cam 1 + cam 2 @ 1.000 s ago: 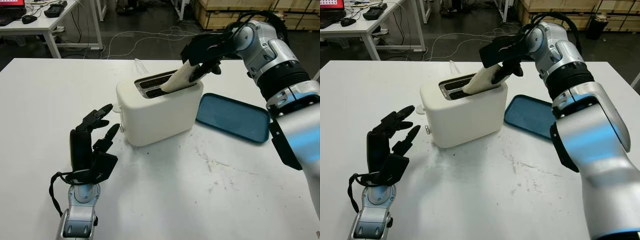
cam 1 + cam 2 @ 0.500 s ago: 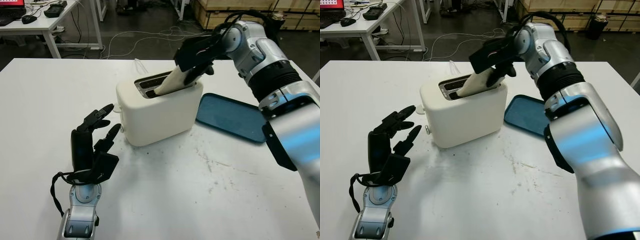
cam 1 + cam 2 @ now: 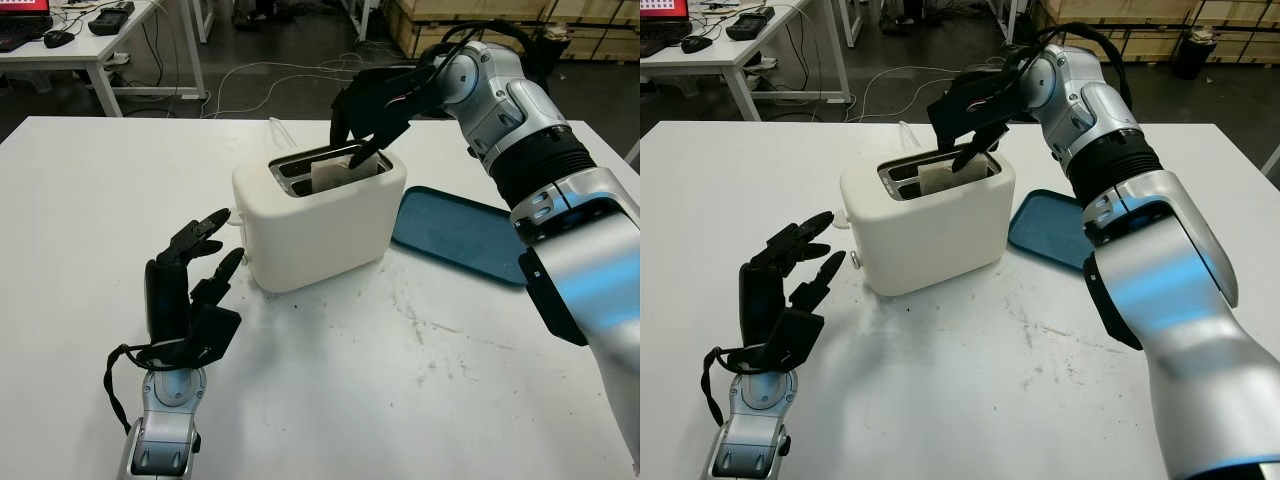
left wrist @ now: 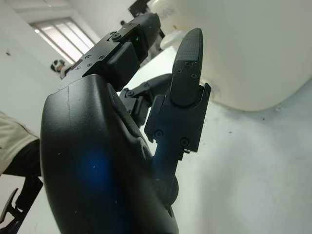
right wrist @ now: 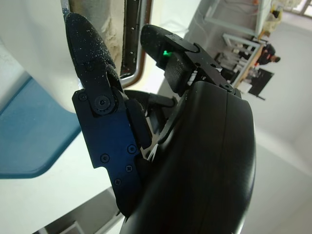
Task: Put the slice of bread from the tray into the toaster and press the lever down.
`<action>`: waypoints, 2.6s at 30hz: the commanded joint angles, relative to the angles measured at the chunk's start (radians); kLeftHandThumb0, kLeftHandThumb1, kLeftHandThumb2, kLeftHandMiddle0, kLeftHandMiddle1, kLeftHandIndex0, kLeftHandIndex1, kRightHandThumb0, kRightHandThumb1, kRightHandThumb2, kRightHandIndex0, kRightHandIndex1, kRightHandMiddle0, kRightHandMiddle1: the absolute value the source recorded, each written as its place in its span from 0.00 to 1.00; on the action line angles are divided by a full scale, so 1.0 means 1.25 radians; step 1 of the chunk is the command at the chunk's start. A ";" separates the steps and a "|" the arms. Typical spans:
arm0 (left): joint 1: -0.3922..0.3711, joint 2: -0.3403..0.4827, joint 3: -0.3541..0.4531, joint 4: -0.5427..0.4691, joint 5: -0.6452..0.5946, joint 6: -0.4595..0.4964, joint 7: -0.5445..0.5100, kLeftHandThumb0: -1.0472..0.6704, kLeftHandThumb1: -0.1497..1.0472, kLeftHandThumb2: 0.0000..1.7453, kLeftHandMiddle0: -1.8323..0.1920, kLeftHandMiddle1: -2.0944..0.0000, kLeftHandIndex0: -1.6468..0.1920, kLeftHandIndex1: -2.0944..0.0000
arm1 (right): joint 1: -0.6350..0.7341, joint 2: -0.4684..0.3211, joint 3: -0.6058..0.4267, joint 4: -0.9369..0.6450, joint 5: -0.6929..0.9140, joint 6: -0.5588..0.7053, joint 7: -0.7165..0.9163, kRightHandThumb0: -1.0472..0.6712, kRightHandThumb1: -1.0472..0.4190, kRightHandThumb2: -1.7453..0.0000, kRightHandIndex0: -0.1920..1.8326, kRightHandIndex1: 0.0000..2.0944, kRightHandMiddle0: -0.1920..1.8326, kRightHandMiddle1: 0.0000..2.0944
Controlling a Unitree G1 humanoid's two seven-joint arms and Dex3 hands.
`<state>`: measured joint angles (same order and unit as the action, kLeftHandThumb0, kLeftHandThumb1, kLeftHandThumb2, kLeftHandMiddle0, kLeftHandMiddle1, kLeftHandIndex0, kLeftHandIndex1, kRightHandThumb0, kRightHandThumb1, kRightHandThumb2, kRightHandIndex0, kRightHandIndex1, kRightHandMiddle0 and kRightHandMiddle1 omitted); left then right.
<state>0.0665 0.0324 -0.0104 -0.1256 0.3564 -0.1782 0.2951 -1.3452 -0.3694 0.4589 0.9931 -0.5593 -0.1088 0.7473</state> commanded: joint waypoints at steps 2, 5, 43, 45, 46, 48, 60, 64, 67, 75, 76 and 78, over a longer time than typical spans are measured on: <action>-0.002 -0.002 -0.003 0.003 0.006 -0.010 0.008 0.40 0.89 0.10 0.68 0.50 0.50 0.92 | 0.015 -0.012 0.002 -0.014 -0.001 -0.025 -0.015 0.19 0.15 1.00 0.27 0.65 0.40 0.18; -0.003 0.000 -0.003 0.004 0.003 -0.013 0.008 0.40 0.89 0.10 0.68 0.50 0.50 0.92 | 0.007 -0.016 -0.001 -0.018 -0.002 -0.028 -0.024 0.20 0.15 1.00 0.22 0.75 0.39 0.20; -0.043 0.137 0.059 -0.062 0.073 0.020 -0.027 0.37 0.89 0.06 0.66 0.53 0.49 0.91 | 0.800 0.044 -0.505 -0.389 0.674 -0.232 -0.163 0.34 0.11 1.00 0.64 0.13 0.62 0.00; -0.054 0.178 0.075 -0.071 0.079 0.010 -0.050 0.38 0.89 0.05 0.65 0.53 0.48 0.91 | 0.821 0.055 -0.515 -0.385 0.678 -0.243 -0.168 0.34 0.10 1.00 0.65 0.10 0.62 0.00; -0.061 0.205 0.083 -0.075 0.081 0.004 -0.066 0.39 0.89 0.04 0.63 0.52 0.46 0.90 | 0.827 0.059 -0.521 -0.384 0.679 -0.246 -0.170 0.34 0.10 1.00 0.66 0.10 0.62 0.00; -0.079 0.259 0.099 -0.084 0.073 -0.007 -0.107 0.40 0.89 0.03 0.61 0.51 0.43 0.89 | 0.831 0.067 -0.532 -0.375 0.682 -0.253 -0.170 0.34 0.10 1.00 0.66 0.09 0.62 0.00; -0.242 0.473 0.083 -0.032 0.033 -0.037 -0.360 0.40 0.80 0.00 0.38 0.55 0.23 0.90 | 0.829 0.082 -0.533 -0.381 0.669 -0.238 -0.177 0.34 0.11 1.00 0.68 0.06 0.63 0.00; -0.297 0.508 0.054 0.030 0.044 -0.077 -0.398 0.39 0.78 0.00 0.34 0.57 0.20 0.92 | 0.833 0.079 -0.534 -0.395 0.661 -0.236 -0.190 0.34 0.11 1.00 0.69 0.05 0.63 0.00; -0.335 0.534 0.032 0.069 0.064 -0.101 -0.416 0.38 0.80 0.00 0.32 0.57 0.19 0.93 | 0.833 0.076 -0.537 -0.394 0.661 -0.238 -0.192 0.34 0.12 1.00 0.69 0.05 0.63 0.00; -0.379 0.536 -0.019 0.142 0.153 -0.141 -0.365 0.40 0.79 0.00 0.32 0.54 0.17 0.94 | 0.830 0.079 -0.540 -0.396 0.660 -0.241 -0.198 0.33 0.12 1.00 0.68 0.03 0.63 0.00; -0.379 0.537 -0.026 0.152 0.169 -0.153 -0.348 0.40 0.79 0.00 0.32 0.54 0.17 0.94 | 0.831 0.078 -0.540 -0.398 0.660 -0.242 -0.197 0.33 0.12 1.00 0.68 0.03 0.63 0.00; -0.380 0.541 -0.036 0.171 0.200 -0.170 -0.317 0.40 0.79 0.00 0.33 0.53 0.17 0.95 | 0.830 0.078 -0.540 -0.394 0.665 -0.249 -0.189 0.33 0.12 1.00 0.68 0.03 0.63 0.00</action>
<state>-0.4001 0.7058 -0.0405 0.0720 0.5785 -0.3765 -0.1288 -0.3032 -0.2717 -0.2131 0.5095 0.2640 -0.4104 0.5086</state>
